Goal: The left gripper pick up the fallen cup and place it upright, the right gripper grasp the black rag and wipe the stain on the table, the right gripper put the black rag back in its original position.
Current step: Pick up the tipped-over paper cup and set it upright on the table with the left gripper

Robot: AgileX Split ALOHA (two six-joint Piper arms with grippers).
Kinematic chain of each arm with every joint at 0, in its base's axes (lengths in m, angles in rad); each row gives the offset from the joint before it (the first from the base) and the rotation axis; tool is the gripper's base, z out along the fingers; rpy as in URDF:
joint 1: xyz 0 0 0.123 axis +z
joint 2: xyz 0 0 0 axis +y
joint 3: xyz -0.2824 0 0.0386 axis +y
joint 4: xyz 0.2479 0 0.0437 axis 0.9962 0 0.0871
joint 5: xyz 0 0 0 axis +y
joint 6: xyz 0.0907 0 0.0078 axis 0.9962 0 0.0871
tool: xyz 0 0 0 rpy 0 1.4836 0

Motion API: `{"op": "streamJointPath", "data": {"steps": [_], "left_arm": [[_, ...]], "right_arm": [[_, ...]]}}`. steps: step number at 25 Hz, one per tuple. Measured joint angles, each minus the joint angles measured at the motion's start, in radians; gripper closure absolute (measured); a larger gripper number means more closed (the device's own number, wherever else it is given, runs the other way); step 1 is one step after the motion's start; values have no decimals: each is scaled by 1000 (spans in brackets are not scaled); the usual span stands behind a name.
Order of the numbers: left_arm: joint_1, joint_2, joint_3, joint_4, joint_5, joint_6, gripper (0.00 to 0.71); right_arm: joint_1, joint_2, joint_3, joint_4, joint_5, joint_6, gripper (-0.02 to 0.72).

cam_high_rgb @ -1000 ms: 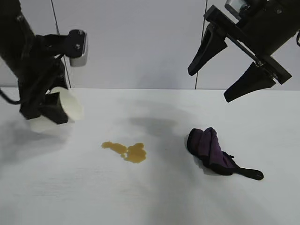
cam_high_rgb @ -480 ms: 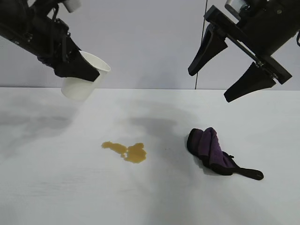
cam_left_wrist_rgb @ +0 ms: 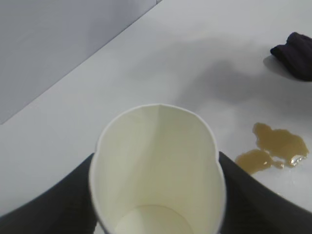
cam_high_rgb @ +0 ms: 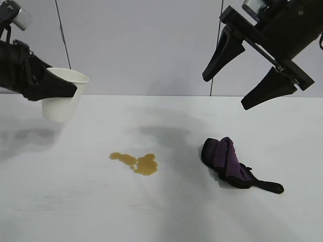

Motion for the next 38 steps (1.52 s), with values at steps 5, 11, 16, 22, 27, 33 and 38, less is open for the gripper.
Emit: {"op": "streamJointPath", "data": {"steps": [5,11,16,22,27,33,38], "left_arm": [[0,0,60,-14,23,86,273],[0,50,74,-17,57,104,273],[0,121,74,-17,93,136,273],[0,139,74,-18,100,195,273],[0,139,74,-20,99,218,273],[0,139,74,-21,95,222,273],[0,139,74,-21,95,222,273]], "right_arm": [[0,0,0,0,0,0,137],[0,0,0,0,0,0,137],[0,0,0,0,0,0,137],[0,0,0,0,-5,0,137],[0,0,0,0,-10,0,137],[0,0,0,0,-12,0,137],[0,0,0,0,-12,0,137]]}}
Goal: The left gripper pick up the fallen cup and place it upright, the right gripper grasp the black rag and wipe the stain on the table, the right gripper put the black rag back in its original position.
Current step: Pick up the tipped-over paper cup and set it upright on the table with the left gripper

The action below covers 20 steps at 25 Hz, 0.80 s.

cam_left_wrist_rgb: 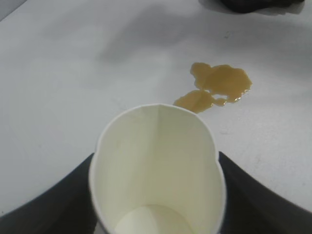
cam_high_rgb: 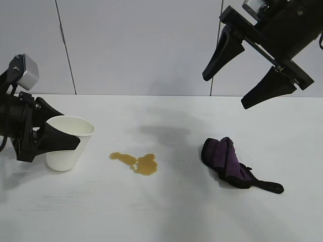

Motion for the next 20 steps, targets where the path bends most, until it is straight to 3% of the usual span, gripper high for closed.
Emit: {"op": "streamJointPath", "data": {"steps": [5,10,20], "left_arm": [[0,0,0,0,0,0,260],[0,0,0,0,-16,-34,139],[0,0,0,-3,-31,-105,94]], "right_arm": [[0,0,0,0,0,0,137],[0,0,0,0,0,0,137],[0,0,0,0,0,0,137]]}}
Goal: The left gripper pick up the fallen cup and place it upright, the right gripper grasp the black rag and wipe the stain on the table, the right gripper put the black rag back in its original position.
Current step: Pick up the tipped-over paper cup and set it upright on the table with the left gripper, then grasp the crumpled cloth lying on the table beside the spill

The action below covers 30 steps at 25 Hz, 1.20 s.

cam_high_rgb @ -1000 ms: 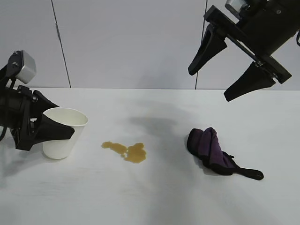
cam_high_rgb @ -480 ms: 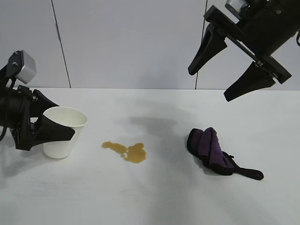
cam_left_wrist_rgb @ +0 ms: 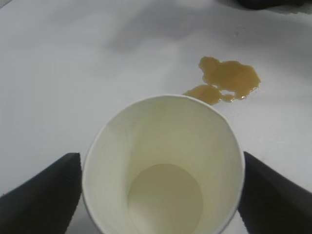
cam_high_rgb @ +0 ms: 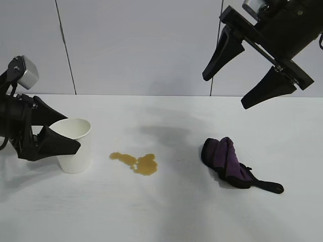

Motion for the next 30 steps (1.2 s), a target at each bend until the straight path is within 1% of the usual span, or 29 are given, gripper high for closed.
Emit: {"op": "streamJointPath", "data": {"steps": [2,5,10,12,16,22,27,30], "left_arm": [[0,0,0,0,-24,-52,63],[0,-5,0,0,-54,-117,42],[0,-77,0,0,-65,-220,34],[0,-114,0,25,-65,-283,34],[0,-188,0,171,-65,-492,34],[0,-331,3,402,-55,-890,34],[0,-513,3,572,-39,-1213,34],[0,-641,3,642,-27,-1343,42]], "right_arm": [[0,0,0,0,0,0,137],[0,0,0,0,0,0,137],[0,0,0,0,0,0,137],[0,0,0,0,0,0,137],[0,0,0,0,-1,0,137],[0,0,0,0,-1,0,137],[0,0,0,0,-1,0,137],[0,0,0,0,-1,0,137]]}}
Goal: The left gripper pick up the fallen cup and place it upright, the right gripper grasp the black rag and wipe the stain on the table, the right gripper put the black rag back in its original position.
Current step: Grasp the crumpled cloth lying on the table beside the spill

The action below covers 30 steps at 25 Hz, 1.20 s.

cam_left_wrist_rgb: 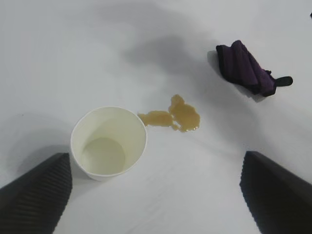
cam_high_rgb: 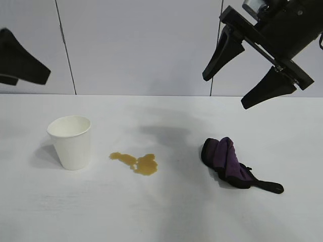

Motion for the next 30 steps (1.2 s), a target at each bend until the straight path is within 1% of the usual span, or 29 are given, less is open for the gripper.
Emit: {"op": "streamJointPath", "data": {"steps": [3,7,9,11,14,16,21,23,26,30], "left_arm": [[0,-143,0,36,11,-67,46],[0,-350,0,47,21,-158,46],[0,-427,0,48,30,-227,46],[0,-511,0,75,41,-294,46],[0,-619,0,182,72,-422,46],[0,-690,0,278,105,-522,46],[0,-834,0,461,198,-716,46],[0,-874,0,517,242,-775,47],[0,-931,-1,639,312,-854,47],[0,-968,-18,839,450,-983,47]], "right_arm": [[0,0,0,0,-1,0,137],[0,0,0,0,-1,0,137],[0,0,0,0,-1,0,137],[0,0,0,0,0,0,137],[0,0,0,0,1,0,137],[0,0,0,0,3,0,137],[0,0,0,0,3,0,137],[0,0,0,0,3,0,137],[0,0,0,0,3,0,137],[0,0,0,0,3,0,137]]}}
